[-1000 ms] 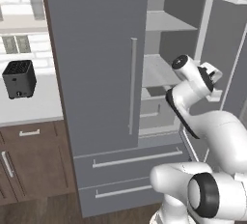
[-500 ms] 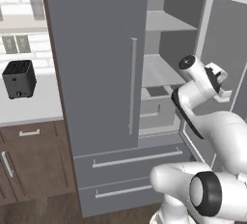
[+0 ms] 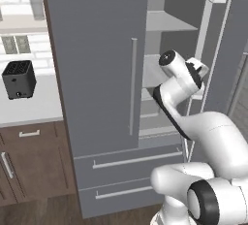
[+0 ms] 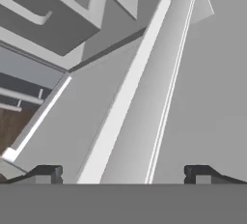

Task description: Take the strawberry from the fridge and place it on top of the pancake, located on the dining counter.

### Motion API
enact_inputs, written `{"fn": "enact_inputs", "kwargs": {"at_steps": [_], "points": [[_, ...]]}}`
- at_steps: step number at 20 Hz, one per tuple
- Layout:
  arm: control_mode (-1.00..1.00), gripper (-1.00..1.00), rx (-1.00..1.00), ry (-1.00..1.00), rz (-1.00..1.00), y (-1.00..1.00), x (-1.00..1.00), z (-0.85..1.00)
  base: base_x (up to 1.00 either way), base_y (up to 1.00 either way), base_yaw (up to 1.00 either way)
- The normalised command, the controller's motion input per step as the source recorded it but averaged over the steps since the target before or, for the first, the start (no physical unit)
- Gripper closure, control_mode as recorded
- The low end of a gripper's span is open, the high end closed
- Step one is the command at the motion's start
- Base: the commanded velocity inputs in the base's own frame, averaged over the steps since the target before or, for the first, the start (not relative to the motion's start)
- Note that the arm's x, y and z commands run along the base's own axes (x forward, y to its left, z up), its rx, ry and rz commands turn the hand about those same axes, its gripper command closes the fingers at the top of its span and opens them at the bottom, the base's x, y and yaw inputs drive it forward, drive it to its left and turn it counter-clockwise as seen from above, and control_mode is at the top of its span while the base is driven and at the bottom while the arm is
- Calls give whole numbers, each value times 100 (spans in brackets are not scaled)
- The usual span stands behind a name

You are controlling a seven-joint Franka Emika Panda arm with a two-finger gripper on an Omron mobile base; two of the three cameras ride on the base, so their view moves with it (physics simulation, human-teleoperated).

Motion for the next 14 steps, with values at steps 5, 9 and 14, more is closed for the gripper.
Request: {"fn": "enact_inputs", "kwargs": {"at_steps": [5, 9, 14], "points": [[-100, -100, 0, 0, 0, -29, -21, -6, 0, 0, 0], [-100, -100, 0, 0, 0, -41, -21, -23, 0, 0, 0], [-100, -100, 1, -10, 2, -72, -15, -14, 0, 0, 0]]}}
